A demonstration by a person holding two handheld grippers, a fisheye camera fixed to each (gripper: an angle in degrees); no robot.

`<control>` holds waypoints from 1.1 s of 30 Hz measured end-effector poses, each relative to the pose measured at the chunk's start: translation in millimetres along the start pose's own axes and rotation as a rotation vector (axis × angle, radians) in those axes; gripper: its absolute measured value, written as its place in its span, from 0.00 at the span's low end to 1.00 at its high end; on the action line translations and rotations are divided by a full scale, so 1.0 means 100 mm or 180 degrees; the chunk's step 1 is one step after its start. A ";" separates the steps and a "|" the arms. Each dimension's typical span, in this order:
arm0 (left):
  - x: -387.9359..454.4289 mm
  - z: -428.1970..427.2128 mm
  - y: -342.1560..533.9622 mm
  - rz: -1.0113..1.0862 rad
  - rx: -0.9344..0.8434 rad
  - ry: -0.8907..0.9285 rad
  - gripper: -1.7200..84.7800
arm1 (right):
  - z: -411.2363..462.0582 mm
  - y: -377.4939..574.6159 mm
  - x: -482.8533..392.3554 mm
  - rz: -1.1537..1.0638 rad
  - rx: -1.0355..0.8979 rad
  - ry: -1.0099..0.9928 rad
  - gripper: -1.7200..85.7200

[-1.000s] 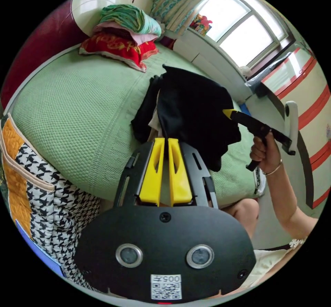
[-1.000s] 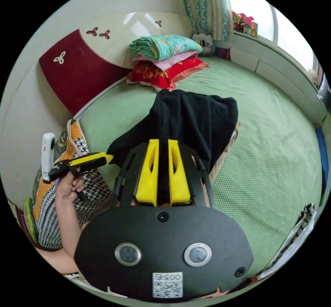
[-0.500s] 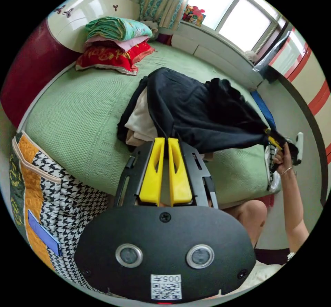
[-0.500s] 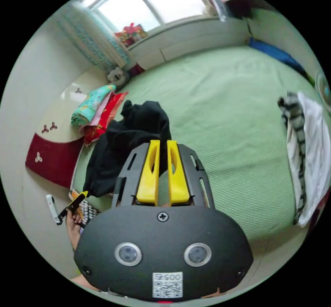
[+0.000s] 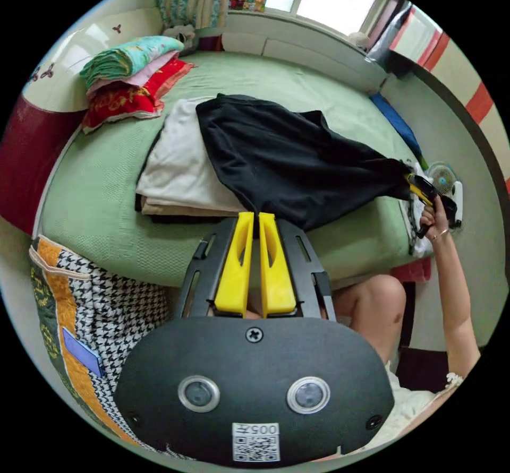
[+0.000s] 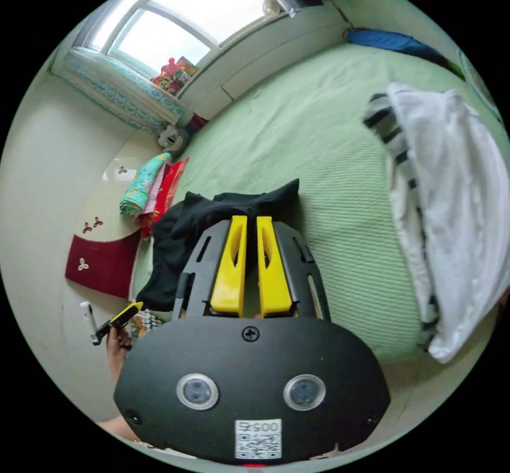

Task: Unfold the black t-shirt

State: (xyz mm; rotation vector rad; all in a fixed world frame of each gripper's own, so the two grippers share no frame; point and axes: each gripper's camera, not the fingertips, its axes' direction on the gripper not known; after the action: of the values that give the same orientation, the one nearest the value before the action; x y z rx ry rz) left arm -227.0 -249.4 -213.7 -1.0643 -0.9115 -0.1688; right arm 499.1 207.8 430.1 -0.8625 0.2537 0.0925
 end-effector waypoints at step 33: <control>1.75 1.31 -2.05 0.0986 0.0287 0.0072 0.10 | -0.39 0.07 0.24 -0.1656 -0.0303 0.0669 0.14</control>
State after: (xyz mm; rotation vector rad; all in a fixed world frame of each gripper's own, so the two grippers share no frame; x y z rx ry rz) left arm -297.5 -196.4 72.9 -1.1029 -0.7167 0.1165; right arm 514.1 182.2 395.1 -1.0103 0.2153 -0.4763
